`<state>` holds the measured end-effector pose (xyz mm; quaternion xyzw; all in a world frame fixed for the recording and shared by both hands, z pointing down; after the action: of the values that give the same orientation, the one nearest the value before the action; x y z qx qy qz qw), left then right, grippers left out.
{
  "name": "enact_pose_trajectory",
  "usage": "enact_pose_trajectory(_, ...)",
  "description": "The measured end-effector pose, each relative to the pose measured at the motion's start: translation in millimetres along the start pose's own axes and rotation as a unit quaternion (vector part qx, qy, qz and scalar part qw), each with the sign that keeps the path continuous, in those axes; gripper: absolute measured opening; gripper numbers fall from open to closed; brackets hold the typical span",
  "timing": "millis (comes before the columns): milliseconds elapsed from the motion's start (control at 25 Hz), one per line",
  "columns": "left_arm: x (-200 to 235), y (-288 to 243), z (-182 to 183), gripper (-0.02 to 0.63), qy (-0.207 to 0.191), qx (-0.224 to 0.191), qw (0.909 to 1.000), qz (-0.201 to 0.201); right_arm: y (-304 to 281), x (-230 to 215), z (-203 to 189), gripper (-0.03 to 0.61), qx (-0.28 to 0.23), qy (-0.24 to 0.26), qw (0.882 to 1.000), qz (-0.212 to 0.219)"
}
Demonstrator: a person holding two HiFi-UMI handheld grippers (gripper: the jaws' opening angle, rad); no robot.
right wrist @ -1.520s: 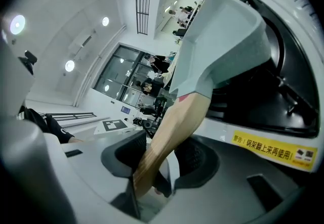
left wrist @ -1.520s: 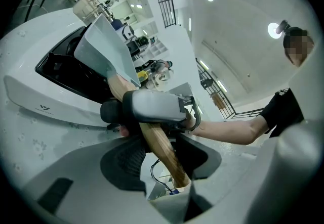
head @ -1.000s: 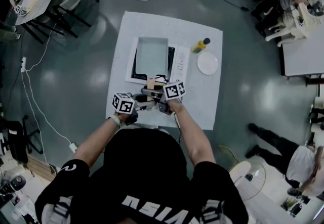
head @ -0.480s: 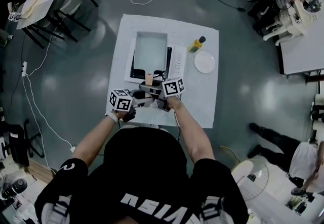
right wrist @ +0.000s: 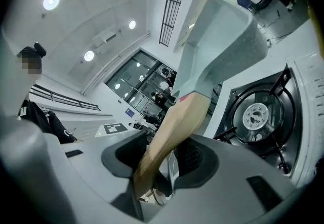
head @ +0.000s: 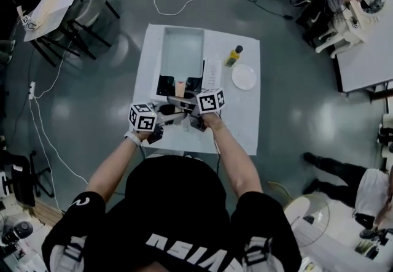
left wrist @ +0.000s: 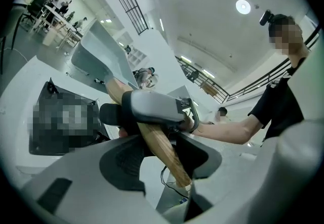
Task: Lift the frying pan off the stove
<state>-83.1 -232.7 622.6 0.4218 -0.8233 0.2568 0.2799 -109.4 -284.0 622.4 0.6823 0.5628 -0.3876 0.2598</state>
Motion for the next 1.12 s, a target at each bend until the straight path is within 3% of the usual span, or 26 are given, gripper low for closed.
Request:
enact_pose_trajectory(520,-34,8,-5,0.189,-0.025,-0.012,0.9996,-0.002,7,35,-10,0.161,-0.006,0.027,1.0,-0.001)
enact_pose_trajectory(920,-54,12,-8,0.189,-0.02,-0.009,0.9998,-0.001,11,54,-17,0.163,-0.002,0.03,1.0,-0.005)
enact_pose_trajectory(1120,-76,11,-50,0.19,-0.018,0.005,0.9998,-0.007,23,64,-62,0.164,-0.016,0.024,1.0,-0.006)
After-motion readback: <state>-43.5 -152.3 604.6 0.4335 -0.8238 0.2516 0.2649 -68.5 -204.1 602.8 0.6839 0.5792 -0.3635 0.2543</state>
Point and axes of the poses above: the fingertips, and each gripper's own axes: y backward along the fingers, x to its left, z out of its top, the point moved 3 cm from there along y, backward along the fingers, and after that the axes turned 3 degrees about z, right-handed, at the moved point
